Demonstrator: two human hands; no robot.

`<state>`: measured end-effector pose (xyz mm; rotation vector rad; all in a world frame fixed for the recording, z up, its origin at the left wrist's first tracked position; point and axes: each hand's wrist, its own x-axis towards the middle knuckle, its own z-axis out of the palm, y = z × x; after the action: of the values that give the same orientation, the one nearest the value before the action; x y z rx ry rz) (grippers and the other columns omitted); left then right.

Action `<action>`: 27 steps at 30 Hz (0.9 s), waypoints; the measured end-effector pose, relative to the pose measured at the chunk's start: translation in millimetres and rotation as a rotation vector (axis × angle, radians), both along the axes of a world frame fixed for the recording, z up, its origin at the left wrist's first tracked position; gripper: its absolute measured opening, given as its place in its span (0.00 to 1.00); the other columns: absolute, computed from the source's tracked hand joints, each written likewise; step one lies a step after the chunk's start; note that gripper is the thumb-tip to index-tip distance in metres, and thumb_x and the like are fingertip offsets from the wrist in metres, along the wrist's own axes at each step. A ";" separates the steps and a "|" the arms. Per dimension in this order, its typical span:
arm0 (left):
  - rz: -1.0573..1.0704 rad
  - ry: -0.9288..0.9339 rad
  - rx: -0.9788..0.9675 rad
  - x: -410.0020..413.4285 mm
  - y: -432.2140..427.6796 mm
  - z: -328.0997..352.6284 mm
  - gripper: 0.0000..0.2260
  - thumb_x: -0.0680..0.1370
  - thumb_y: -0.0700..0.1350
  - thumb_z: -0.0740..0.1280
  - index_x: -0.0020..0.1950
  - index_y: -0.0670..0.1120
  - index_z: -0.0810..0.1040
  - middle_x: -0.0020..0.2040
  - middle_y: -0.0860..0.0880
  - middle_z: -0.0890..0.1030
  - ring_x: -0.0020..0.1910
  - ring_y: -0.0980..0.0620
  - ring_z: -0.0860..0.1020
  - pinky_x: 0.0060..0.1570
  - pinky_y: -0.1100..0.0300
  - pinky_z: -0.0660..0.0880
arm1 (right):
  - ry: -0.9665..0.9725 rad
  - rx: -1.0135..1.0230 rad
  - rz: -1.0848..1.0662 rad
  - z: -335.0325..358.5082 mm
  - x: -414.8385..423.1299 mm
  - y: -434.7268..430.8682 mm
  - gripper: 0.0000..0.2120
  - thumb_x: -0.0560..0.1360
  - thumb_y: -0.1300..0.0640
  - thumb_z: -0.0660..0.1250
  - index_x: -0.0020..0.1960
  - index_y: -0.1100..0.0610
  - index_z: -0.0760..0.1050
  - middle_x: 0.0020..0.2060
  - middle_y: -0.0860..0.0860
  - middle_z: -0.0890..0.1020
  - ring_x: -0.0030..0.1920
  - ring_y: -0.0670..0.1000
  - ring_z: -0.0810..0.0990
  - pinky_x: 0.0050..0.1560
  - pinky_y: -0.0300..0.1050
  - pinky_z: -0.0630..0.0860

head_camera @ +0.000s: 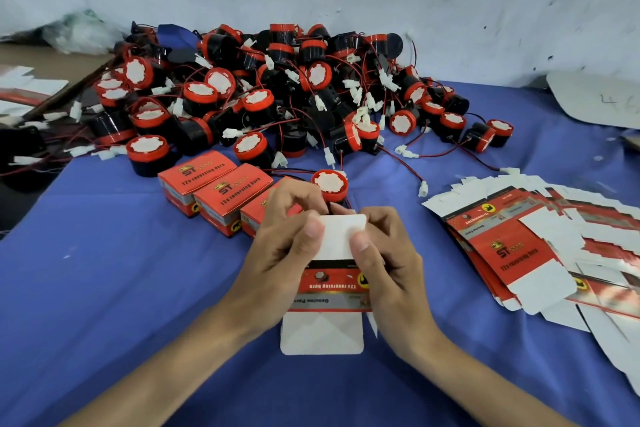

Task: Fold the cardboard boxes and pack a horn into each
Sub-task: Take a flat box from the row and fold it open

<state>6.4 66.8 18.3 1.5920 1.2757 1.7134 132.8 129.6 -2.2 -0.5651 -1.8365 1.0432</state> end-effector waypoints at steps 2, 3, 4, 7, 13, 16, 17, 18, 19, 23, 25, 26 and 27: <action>0.067 0.065 0.049 2.7 0.4 -2.3 0.15 0.77 0.66 0.54 0.44 0.60 0.74 0.48 0.53 0.69 0.45 0.50 0.75 0.42 0.65 0.74 | -0.004 0.064 -0.024 -0.3 0.4 0.0 0.15 0.78 0.42 0.57 0.41 0.49 0.76 0.43 0.47 0.69 0.43 0.44 0.72 0.42 0.33 0.69; 0.110 0.106 0.078 3.8 0.4 -4.7 0.17 0.79 0.64 0.53 0.43 0.56 0.74 0.45 0.53 0.68 0.44 0.52 0.75 0.41 0.66 0.73 | -0.002 0.091 -0.036 -0.6 0.6 0.3 0.17 0.78 0.42 0.56 0.41 0.50 0.76 0.42 0.48 0.69 0.43 0.44 0.72 0.42 0.32 0.69; 0.163 0.159 0.119 4.5 0.7 -7.5 0.19 0.80 0.62 0.53 0.42 0.52 0.75 0.43 0.51 0.69 0.42 0.54 0.75 0.40 0.67 0.72 | 0.002 0.098 -0.042 -0.6 0.5 0.7 0.17 0.79 0.42 0.56 0.41 0.51 0.77 0.42 0.49 0.69 0.43 0.44 0.73 0.42 0.33 0.70; 0.276 0.290 0.188 6.0 1.4 -8.5 0.19 0.82 0.55 0.53 0.41 0.48 0.76 0.36 0.47 0.71 0.35 0.55 0.72 0.37 0.70 0.68 | 0.012 0.094 -0.040 -1.1 0.5 1.7 0.16 0.79 0.45 0.57 0.46 0.52 0.79 0.41 0.52 0.71 0.44 0.50 0.75 0.43 0.36 0.73; 0.247 0.281 0.175 6.5 -1.4 -5.9 0.26 0.82 0.57 0.54 0.38 0.37 0.75 0.33 0.48 0.75 0.33 0.54 0.74 0.34 0.68 0.70 | -0.043 0.231 -0.089 -0.5 0.4 0.3 0.24 0.81 0.42 0.51 0.37 0.53 0.76 0.41 0.53 0.71 0.40 0.50 0.74 0.38 0.36 0.70; 0.328 0.261 0.175 6.6 -4.1 -4.3 0.13 0.81 0.56 0.55 0.40 0.53 0.70 0.31 0.57 0.72 0.32 0.60 0.74 0.31 0.74 0.67 | -0.027 0.257 -0.071 0.6 2.3 0.7 0.20 0.81 0.43 0.52 0.46 0.50 0.79 0.43 0.52 0.72 0.42 0.45 0.74 0.42 0.30 0.68; 0.371 0.230 0.169 6.4 -4.1 -3.1 0.11 0.81 0.54 0.57 0.39 0.55 0.69 0.30 0.56 0.72 0.31 0.61 0.73 0.30 0.75 0.66 | -0.015 0.254 -0.052 0.0 3.0 0.8 0.20 0.81 0.45 0.53 0.53 0.53 0.80 0.44 0.52 0.73 0.45 0.44 0.74 0.44 0.31 0.69; 0.408 0.182 0.159 5.7 -3.7 -2.2 0.09 0.80 0.52 0.58 0.40 0.55 0.68 0.31 0.55 0.73 0.31 0.62 0.74 0.30 0.75 0.66 | -0.001 0.249 -0.024 -0.6 3.6 0.6 0.20 0.81 0.47 0.54 0.59 0.58 0.78 0.46 0.52 0.74 0.47 0.44 0.75 0.46 0.32 0.70; 0.427 0.118 0.147 5.3 -3.3 -1.0 0.06 0.79 0.50 0.58 0.41 0.55 0.69 0.33 0.56 0.76 0.32 0.63 0.75 0.30 0.76 0.66 | 0.010 0.244 0.005 -1.4 3.6 0.2 0.19 0.80 0.49 0.56 0.58 0.61 0.78 0.48 0.52 0.75 0.48 0.45 0.76 0.47 0.34 0.71; 0.309 -0.148 0.066 4.6 -1.7 0.1 0.04 0.78 0.50 0.65 0.46 0.59 0.72 0.35 0.50 0.78 0.30 0.54 0.76 0.29 0.67 0.73 | 0.017 0.195 0.027 -1.3 1.0 -1.7 0.15 0.78 0.57 0.57 0.41 0.64 0.77 0.45 0.52 0.75 0.43 0.49 0.76 0.41 0.39 0.72; 0.225 -0.175 0.023 6.1 0.6 -0.6 0.03 0.77 0.49 0.62 0.45 0.57 0.73 0.37 0.51 0.78 0.33 0.57 0.77 0.31 0.67 0.74 | 0.032 0.199 -0.005 -1.7 1.1 -0.4 0.17 0.78 0.57 0.57 0.36 0.66 0.74 0.42 0.52 0.74 0.39 0.50 0.74 0.37 0.42 0.71; 0.196 -0.171 -0.002 7.2 1.9 -1.4 0.04 0.78 0.49 0.61 0.44 0.55 0.74 0.37 0.53 0.77 0.34 0.59 0.76 0.33 0.68 0.73 | 0.044 0.209 -0.019 -2.3 1.6 0.0 0.17 0.78 0.58 0.57 0.35 0.65 0.72 0.40 0.52 0.74 0.38 0.49 0.73 0.35 0.41 0.69; 0.178 -0.190 -0.031 7.9 3.2 -2.6 0.05 0.77 0.48 0.61 0.43 0.54 0.74 0.37 0.54 0.76 0.35 0.61 0.75 0.34 0.69 0.72 | 0.056 0.216 -0.032 -2.9 2.2 -0.1 0.17 0.78 0.58 0.57 0.34 0.65 0.71 0.38 0.50 0.73 0.36 0.47 0.71 0.35 0.39 0.68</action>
<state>14.3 70.0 15.6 1.2960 1.3746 1.8915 135.0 129.5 -5.1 -0.4307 -1.8556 0.8186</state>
